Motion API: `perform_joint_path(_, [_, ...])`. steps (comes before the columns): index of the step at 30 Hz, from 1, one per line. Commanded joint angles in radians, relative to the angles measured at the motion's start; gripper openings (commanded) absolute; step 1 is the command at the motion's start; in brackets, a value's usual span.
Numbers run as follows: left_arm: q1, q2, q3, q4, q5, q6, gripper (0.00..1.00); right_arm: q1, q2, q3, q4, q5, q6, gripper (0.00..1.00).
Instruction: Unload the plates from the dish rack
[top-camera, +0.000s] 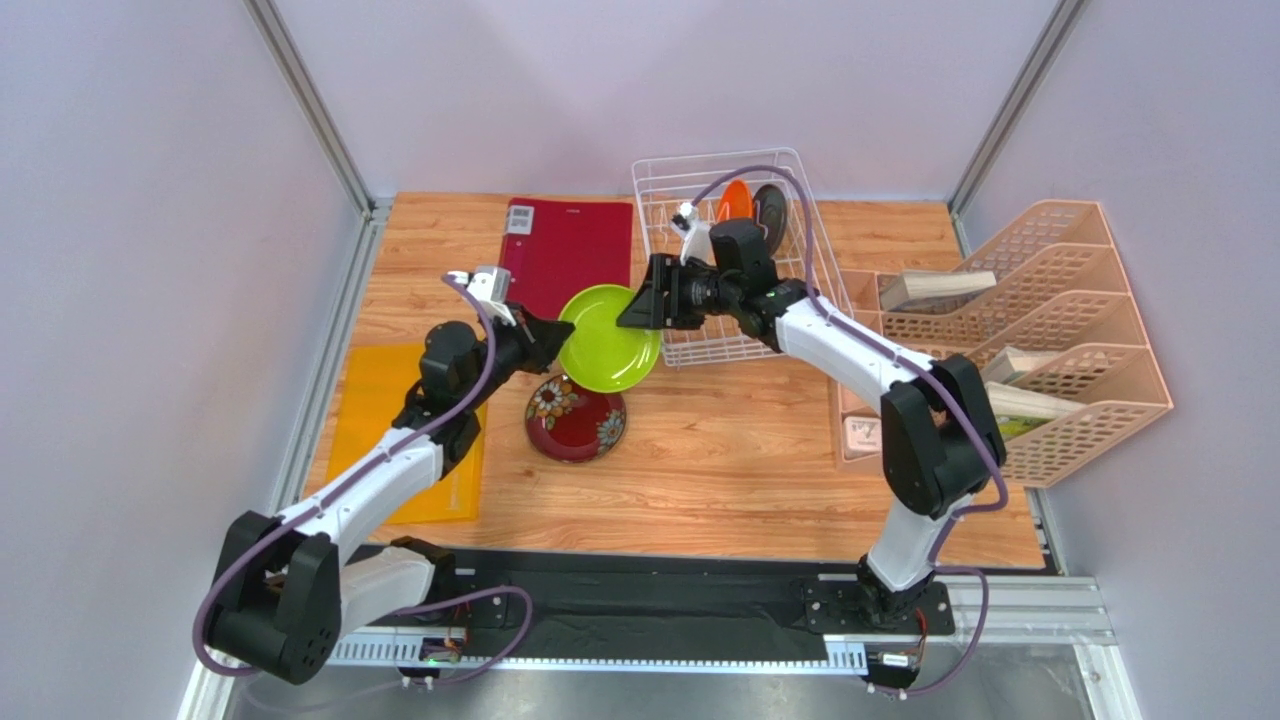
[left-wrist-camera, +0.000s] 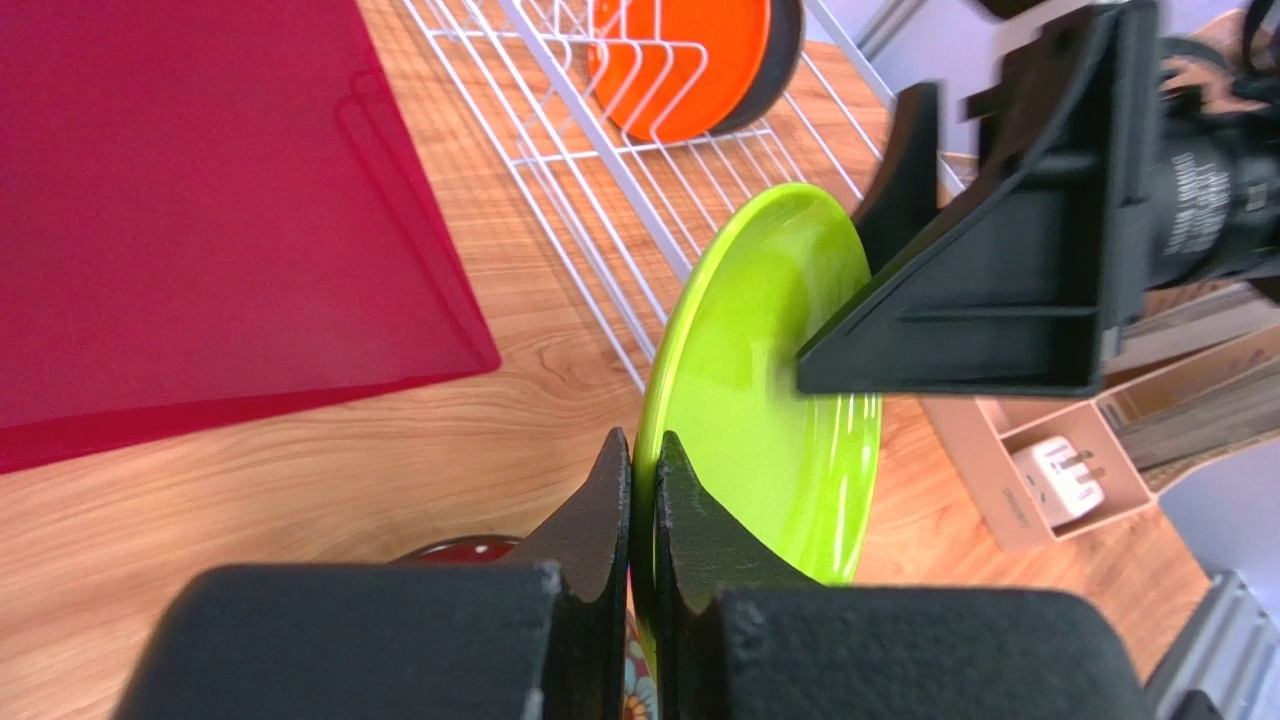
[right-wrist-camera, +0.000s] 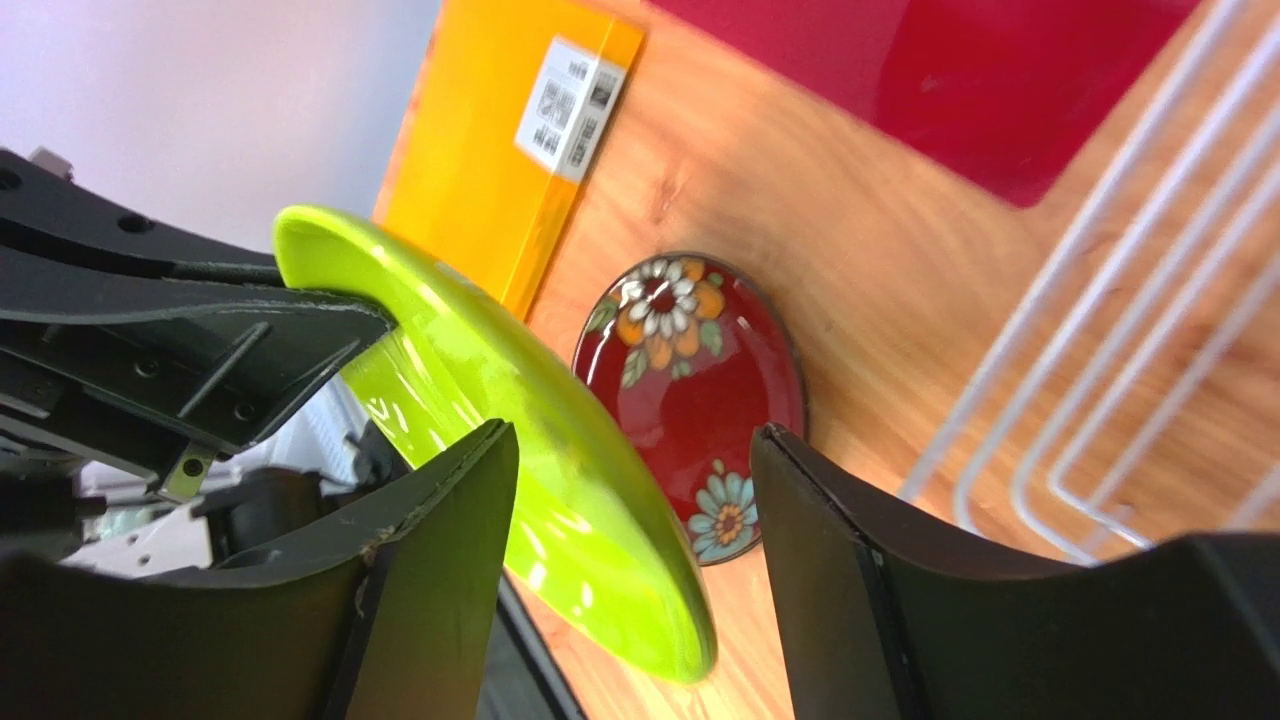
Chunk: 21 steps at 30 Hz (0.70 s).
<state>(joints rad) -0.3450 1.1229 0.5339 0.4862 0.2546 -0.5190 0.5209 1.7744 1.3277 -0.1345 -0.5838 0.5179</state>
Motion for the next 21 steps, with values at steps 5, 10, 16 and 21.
perform_joint_path(5, [-0.006,-0.081,0.005,-0.107,-0.086,0.077,0.00,-0.021,-0.158,-0.033,-0.027,0.202,-0.071,0.64])
perform_joint_path(10, [-0.005,-0.107,0.006,-0.227,-0.195,0.074,0.00,-0.044,-0.222,-0.048,-0.066,0.285,-0.110,0.64])
perform_joint_path(16, [-0.005,-0.123,-0.015,-0.336,-0.298,0.060,0.00,-0.105,-0.262,-0.065,-0.080,0.308,-0.119,0.64])
perform_joint_path(21, [-0.005,-0.100,-0.063,-0.327,-0.307,0.017,0.00,-0.142,-0.254,-0.042,-0.100,0.372,-0.139,0.64])
